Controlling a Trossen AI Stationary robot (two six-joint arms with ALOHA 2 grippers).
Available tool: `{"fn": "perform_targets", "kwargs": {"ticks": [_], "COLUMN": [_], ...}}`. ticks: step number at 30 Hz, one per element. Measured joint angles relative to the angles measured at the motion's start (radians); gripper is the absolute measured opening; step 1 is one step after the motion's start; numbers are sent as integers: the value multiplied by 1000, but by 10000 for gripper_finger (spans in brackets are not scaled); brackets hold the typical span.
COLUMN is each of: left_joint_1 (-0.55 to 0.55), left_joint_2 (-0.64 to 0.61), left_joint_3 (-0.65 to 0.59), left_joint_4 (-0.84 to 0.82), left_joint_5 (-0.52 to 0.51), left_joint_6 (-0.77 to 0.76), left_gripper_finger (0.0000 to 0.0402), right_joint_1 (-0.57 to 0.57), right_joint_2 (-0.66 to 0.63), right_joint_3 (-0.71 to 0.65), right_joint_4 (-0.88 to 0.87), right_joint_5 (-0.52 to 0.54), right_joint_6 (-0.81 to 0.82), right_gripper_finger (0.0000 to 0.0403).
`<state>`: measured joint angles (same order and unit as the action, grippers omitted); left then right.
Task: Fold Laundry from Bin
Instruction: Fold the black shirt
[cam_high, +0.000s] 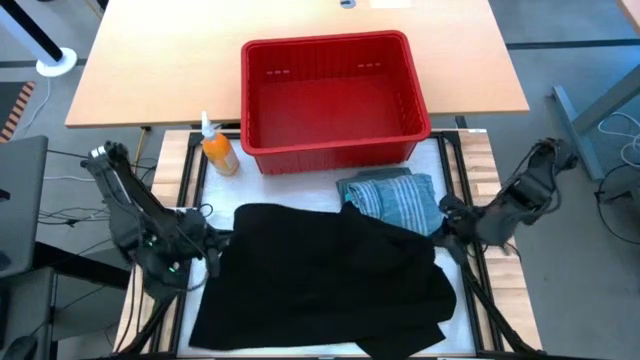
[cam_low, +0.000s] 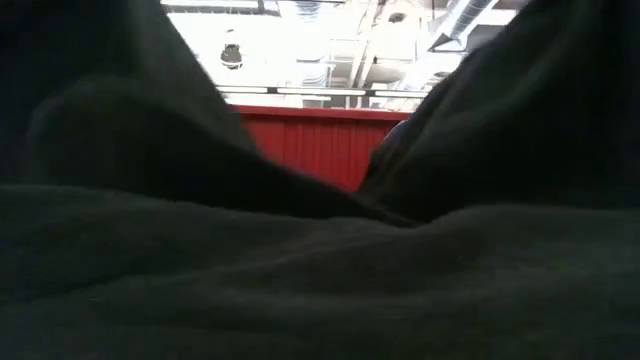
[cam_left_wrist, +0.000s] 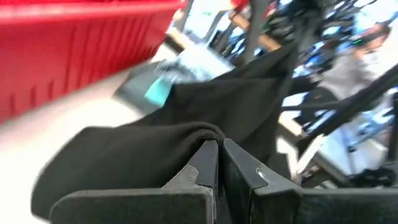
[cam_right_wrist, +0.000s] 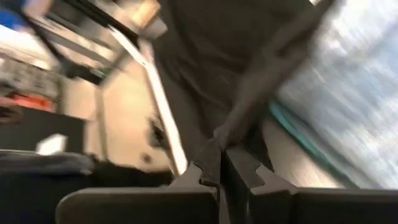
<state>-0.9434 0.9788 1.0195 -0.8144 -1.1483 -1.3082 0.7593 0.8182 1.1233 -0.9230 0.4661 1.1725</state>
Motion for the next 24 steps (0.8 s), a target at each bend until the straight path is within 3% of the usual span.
{"fn": "perform_targets", "kwargs": {"ticks": [5, 9, 18, 24], "left_joint_1": [-14, -26, -40, -40], "left_joint_2": [-105, -184, -327, -371], "left_joint_3": [1, 1, 1, 2], "left_joint_4": [243, 394, 564, 653], "left_joint_5": [-29, -8, 142, 285], "left_joint_6": [360, 605, 891, 1034], "left_gripper_finger": [0, 0, 0, 0], "right_joint_1": [42, 53, 53, 53], "right_joint_2": [-32, -53, -124, -161], "right_joint_3": [0, 0, 0, 0], "right_joint_4": [52, 56, 59, 117], "right_joint_5": [100, 117, 131, 197], "right_joint_6": [-63, -60, -25, -144], "right_gripper_finger": [27, 27, 27, 27]}}
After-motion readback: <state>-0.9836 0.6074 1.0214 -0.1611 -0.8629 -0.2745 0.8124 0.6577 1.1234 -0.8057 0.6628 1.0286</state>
